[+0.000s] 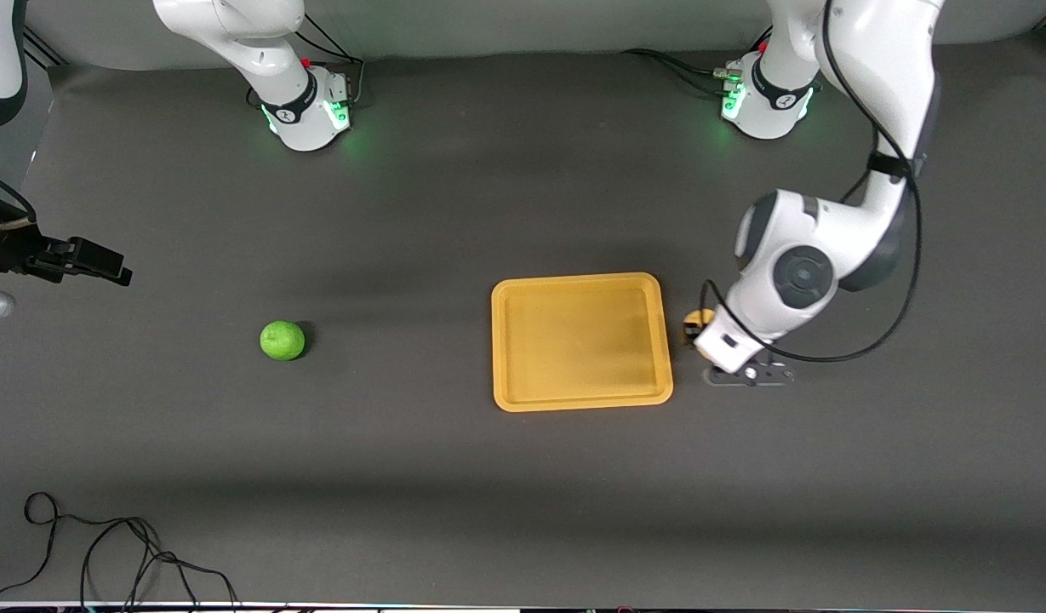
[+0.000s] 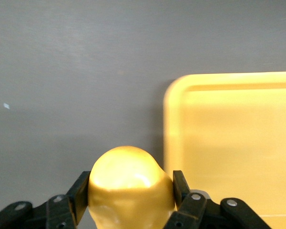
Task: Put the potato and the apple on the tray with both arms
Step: 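Carry the potato with the left gripper onto the yellow tray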
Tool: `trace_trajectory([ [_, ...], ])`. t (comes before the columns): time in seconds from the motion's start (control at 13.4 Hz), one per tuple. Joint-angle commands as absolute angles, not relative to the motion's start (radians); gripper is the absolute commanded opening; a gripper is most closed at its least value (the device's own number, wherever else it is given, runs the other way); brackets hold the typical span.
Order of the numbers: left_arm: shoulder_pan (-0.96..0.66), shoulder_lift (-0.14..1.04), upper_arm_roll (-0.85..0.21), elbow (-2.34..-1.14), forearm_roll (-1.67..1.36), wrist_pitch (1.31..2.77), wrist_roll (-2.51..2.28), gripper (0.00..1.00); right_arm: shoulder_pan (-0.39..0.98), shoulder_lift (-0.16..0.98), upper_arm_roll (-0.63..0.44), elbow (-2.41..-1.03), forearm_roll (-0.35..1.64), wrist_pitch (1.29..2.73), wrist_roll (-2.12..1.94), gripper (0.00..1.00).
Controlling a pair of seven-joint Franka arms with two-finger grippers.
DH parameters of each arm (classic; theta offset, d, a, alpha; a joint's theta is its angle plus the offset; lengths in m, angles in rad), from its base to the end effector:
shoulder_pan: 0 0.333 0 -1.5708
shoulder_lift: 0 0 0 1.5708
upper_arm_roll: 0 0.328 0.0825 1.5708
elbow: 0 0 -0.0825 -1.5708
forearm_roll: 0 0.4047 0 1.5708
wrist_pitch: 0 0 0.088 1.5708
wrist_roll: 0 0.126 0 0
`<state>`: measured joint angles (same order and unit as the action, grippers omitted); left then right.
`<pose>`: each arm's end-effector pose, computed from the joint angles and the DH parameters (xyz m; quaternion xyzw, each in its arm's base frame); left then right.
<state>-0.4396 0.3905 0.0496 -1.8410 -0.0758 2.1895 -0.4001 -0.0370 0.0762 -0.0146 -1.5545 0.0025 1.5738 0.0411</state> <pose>0.6028 -0.2538 0.2924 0.9992 0.0260 -0.0271 0.0114 0.5961 -0.0302 0.5811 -0.9985 0.0463 0.0284 0.0008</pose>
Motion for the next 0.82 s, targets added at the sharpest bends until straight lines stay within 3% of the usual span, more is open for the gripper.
trace_trajectory([
  [0.0, -0.456, 0.46, 0.006, -1.787, -0.084, 2.216, -0.533, 0.26, -0.032, 0.075, -0.021, -1.549, 0.011, 1.568, 0.026, 1.0],
  [0.45, -0.499, 0.618, -0.023, -1.781, -0.083, 2.452, -0.649, 0.25, -0.032, 0.071, -0.021, -1.557, 0.011, 1.568, 0.025, 1.0],
  [0.75, -0.52, 0.638, -0.023, -1.784, -0.08, 2.488, -0.678, 0.26, -0.031, 0.069, -0.021, -1.562, 0.011, 1.568, 0.025, 1.0],
])
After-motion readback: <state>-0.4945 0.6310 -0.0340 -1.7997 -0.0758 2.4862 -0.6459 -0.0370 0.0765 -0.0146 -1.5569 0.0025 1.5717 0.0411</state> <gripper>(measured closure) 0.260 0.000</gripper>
